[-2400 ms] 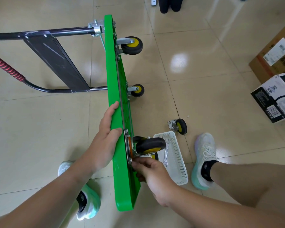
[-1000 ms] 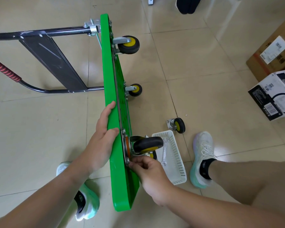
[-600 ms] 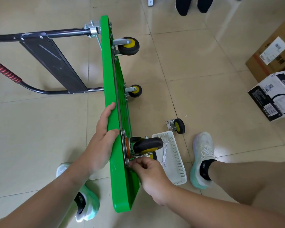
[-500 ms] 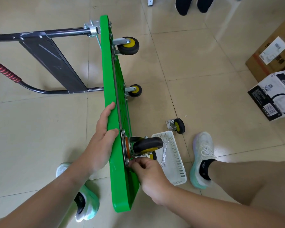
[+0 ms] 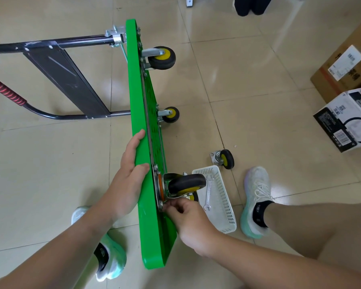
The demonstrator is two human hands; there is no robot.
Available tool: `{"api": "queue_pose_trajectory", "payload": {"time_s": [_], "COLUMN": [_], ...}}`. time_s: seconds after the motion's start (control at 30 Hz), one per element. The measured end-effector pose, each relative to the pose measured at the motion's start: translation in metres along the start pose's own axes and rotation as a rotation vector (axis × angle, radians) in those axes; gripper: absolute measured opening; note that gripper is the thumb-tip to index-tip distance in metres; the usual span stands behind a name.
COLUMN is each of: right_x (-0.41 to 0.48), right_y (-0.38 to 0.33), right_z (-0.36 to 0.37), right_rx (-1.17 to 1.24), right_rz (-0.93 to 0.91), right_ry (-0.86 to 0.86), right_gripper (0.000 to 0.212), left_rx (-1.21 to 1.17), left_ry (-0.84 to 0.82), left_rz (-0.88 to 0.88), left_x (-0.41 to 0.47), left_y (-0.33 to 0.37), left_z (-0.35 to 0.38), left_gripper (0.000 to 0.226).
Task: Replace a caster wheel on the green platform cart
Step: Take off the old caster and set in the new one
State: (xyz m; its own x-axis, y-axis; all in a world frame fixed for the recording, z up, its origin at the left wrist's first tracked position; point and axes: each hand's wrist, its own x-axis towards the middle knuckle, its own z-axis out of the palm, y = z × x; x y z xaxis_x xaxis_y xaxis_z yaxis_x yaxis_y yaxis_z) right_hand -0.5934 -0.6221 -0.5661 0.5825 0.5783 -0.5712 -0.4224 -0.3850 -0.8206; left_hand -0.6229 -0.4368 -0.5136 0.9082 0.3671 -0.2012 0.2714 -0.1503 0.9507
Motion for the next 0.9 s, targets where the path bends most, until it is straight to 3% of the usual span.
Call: {"api": "queue_pose_trajectory", "payload": {"time_s": [0.6,0.77,0.9], "right_x": [-0.004,-0.003,0.013], "right_y": [-0.001,0.006,0.038], "right_z": [0.0,-0.009,-0.043], "right_rx": [-0.05,-0.021,-0.099], "right_rz": [-0.053,0.056,0.227], "right_ry": [0.016,0.041,0.23], "right_gripper": [0.016,0.007,0.015], "left_rx": [0.015,0.025,0.012], "left_ry": [-0.003,-0.01,-0.022], "left_rz": [0.004,-0.003,-0.018], "left_x": [-0.002,-0.002,-0.004], "left_y": [0.003,0.006,0.006], "left_z": [0.0,-0.001,-0.002], "left_gripper": [0.073,0.073,0.074]}}
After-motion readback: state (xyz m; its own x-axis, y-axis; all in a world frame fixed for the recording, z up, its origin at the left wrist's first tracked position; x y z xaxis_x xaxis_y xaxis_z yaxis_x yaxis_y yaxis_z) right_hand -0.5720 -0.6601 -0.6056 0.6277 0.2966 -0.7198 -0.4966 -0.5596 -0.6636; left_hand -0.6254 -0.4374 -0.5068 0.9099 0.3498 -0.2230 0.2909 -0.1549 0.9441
